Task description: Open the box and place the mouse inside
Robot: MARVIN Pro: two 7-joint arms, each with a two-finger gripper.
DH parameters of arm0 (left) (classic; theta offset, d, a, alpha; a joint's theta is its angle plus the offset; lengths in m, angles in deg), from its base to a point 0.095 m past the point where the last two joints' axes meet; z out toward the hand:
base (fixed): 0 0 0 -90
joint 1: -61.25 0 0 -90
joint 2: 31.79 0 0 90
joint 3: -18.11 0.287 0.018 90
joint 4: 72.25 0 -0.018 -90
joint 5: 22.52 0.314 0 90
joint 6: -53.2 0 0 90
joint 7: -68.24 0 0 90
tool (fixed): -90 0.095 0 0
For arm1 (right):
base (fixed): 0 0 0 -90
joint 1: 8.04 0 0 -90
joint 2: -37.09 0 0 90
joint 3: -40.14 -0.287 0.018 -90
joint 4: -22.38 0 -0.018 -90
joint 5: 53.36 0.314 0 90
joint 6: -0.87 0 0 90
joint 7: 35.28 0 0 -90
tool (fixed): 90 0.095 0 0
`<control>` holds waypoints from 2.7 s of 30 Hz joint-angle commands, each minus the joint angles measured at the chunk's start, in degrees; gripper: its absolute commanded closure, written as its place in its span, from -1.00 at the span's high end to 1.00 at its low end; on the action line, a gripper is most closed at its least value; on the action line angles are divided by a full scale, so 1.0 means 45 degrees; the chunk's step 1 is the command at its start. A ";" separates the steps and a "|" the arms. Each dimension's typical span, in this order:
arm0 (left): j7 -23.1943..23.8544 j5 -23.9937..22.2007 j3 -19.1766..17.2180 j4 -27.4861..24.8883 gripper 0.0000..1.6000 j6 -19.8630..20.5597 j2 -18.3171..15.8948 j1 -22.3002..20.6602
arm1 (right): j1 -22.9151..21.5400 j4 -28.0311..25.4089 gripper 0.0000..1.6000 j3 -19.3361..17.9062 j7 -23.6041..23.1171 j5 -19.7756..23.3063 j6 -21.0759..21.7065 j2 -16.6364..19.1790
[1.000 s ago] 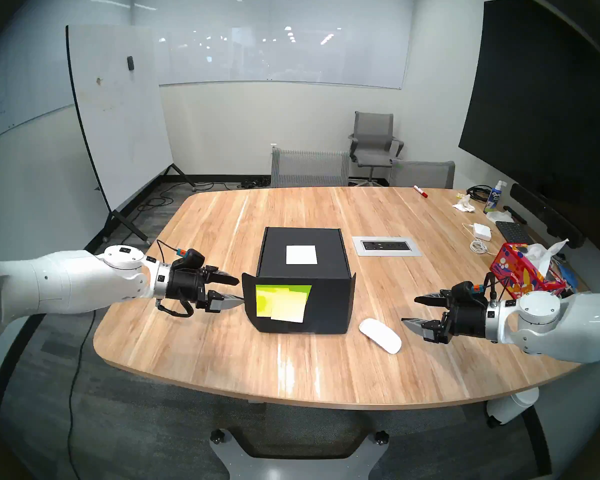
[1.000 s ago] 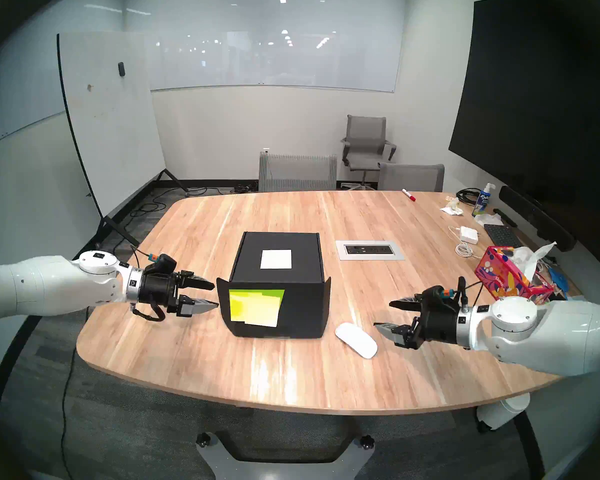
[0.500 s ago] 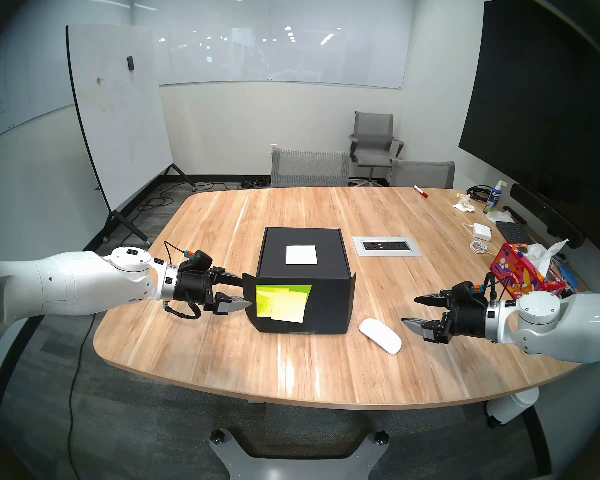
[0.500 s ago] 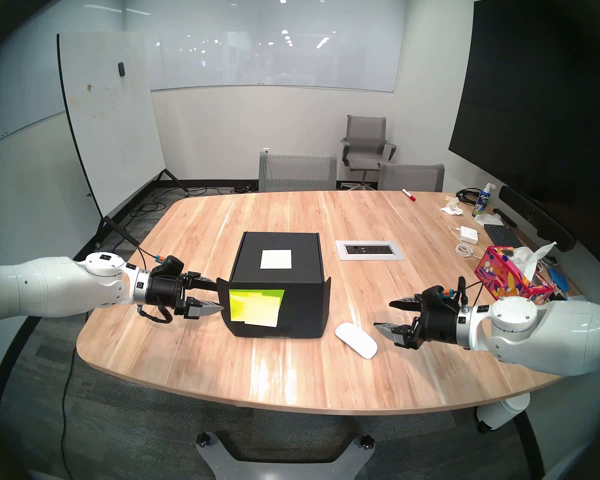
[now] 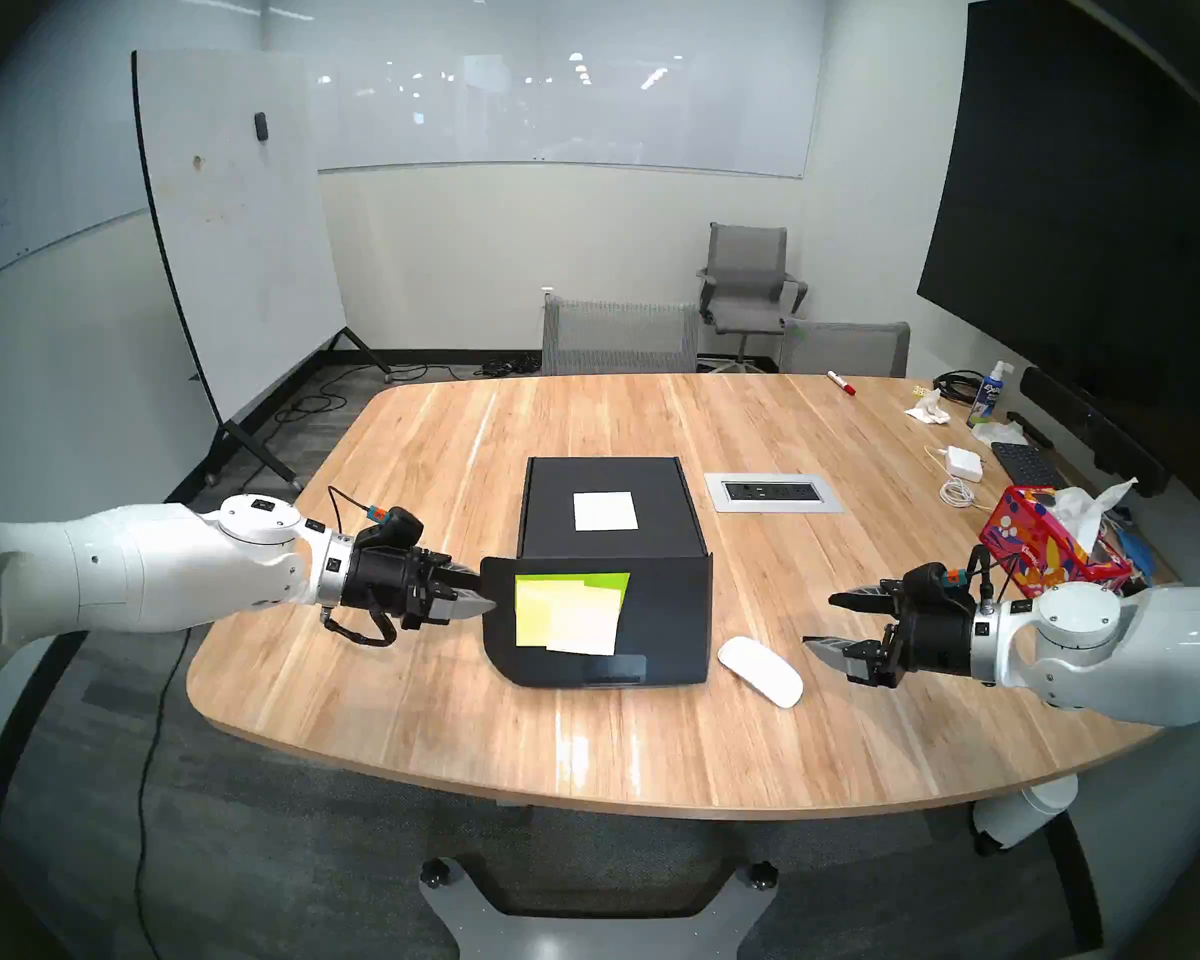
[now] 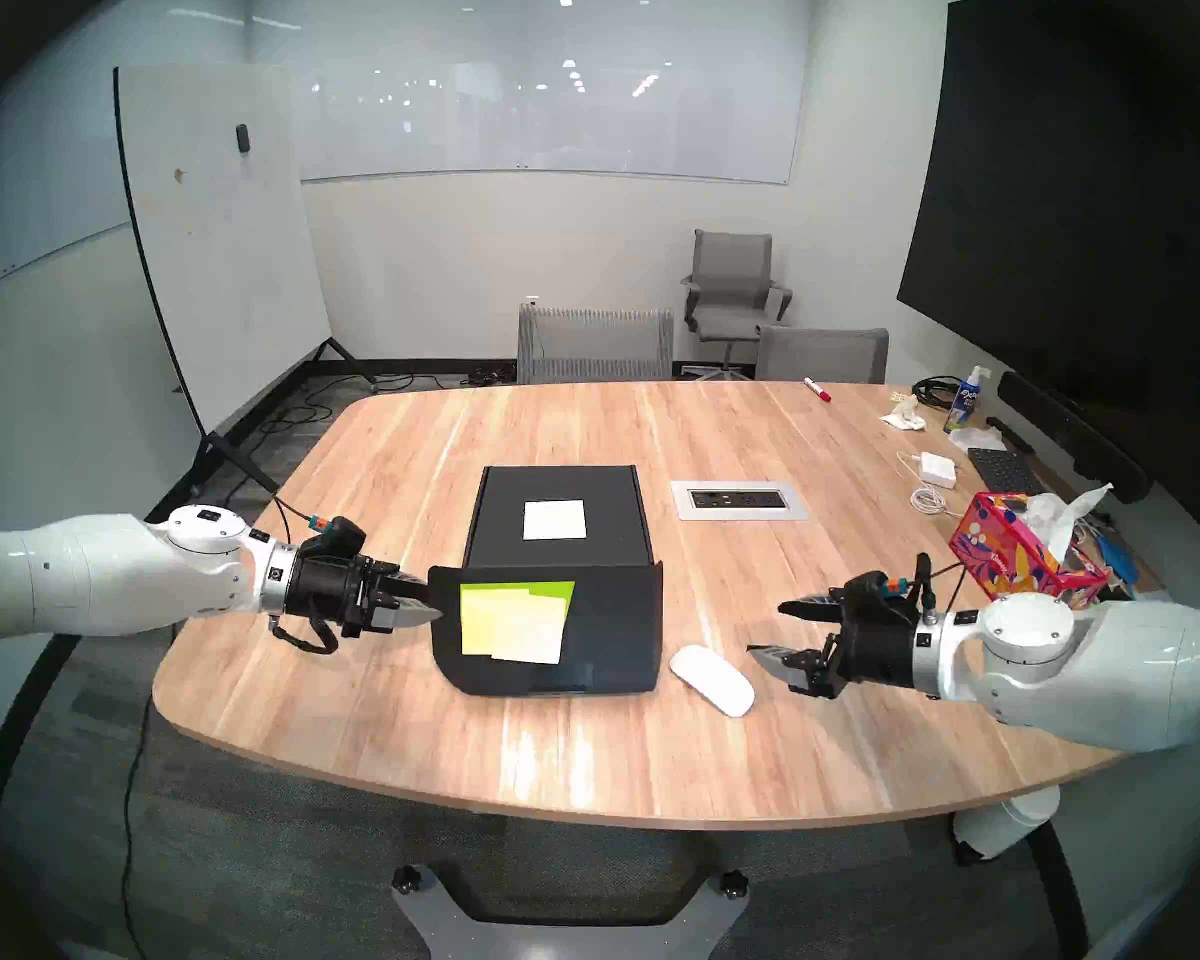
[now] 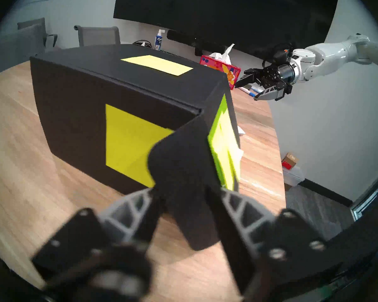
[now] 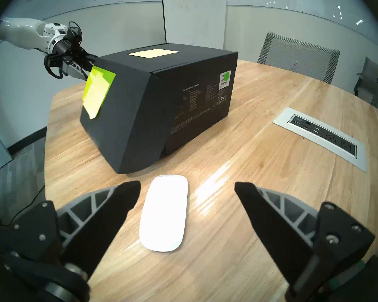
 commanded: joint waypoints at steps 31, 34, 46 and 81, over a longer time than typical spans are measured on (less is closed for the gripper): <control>0.2870 -0.0184 -0.0301 -0.1281 -1.00 0.1644 -0.1764 -0.1221 | -0.0112 0.0014 1.00 -0.0117 -0.0012 0.0011 -0.0082 0.0003; 0.3151 -0.0164 -0.0314 -0.1465 -1.00 0.1829 -0.1997 -0.1345 | -0.0112 0.0014 1.00 -0.0117 -0.0012 0.0011 -0.0082 0.0003; 0.3727 -0.0238 -0.0351 -0.1979 -1.00 0.2930 -0.2408 -0.1731 | -0.0111 0.0015 1.00 -0.0118 -0.0014 0.0011 -0.0085 0.0002; 0.3295 -0.1866 -0.1205 -0.2692 -1.00 0.6967 -0.2409 -0.2824 | -0.0112 0.0013 1.00 -0.0117 -0.0010 0.0010 -0.0079 0.0003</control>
